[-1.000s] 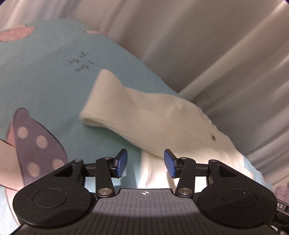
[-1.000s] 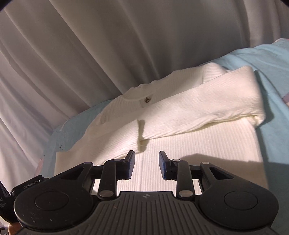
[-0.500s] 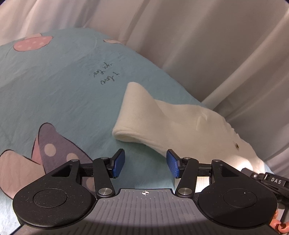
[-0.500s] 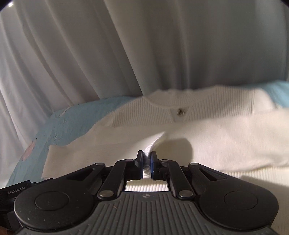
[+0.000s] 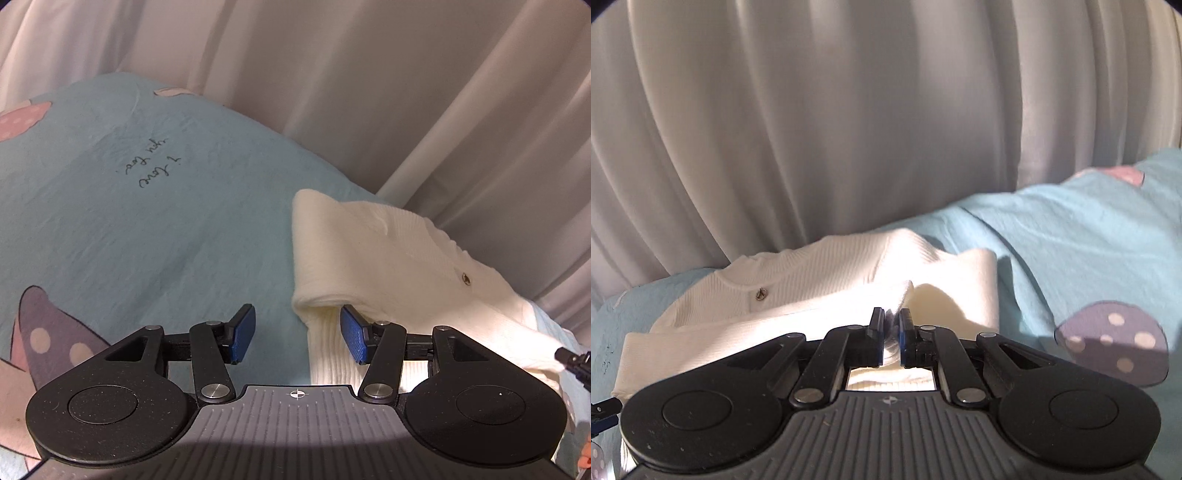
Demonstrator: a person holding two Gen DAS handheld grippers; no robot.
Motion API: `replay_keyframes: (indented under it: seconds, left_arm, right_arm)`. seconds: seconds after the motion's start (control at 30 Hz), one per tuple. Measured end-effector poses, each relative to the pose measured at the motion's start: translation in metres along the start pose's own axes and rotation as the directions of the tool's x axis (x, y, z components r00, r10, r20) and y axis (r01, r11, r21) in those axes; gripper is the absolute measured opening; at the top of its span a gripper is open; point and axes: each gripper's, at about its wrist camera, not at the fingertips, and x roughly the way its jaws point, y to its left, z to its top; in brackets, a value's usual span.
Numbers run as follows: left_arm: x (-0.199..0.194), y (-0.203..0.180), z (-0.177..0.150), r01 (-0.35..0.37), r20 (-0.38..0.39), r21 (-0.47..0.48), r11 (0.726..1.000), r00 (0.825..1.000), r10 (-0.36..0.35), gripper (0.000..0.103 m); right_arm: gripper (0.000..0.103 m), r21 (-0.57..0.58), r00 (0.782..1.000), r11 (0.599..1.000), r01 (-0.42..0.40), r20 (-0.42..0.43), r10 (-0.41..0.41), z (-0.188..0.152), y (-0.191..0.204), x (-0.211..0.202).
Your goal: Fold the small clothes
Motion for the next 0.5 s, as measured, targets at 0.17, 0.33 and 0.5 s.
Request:
replay_keyframes:
  seconds: [0.17,0.33,0.5]
  left_arm:
    - [0.003,-0.004,0.002,0.008,-0.007,0.017,1.0,1.0,-0.008,0.056]
    - [0.004,-0.01,0.001,0.023,-0.011,0.036,0.999,1.0,-0.023,0.056]
    - [0.005,-0.017,0.004,0.024,-0.009,0.06,0.998,1.0,-0.024,0.056]
  right_arm:
    - [0.023,0.103,0.998,0.993,-0.048,-0.047,0.053,-0.008,-0.02,0.003]
    - [0.019,0.022,0.999,1.0,-0.023,-0.045,0.024,-0.007,-0.004,0.012]
    - [0.005,-0.209,0.991,0.975,0.075,0.121,-0.05,-0.001,0.026,-0.006]
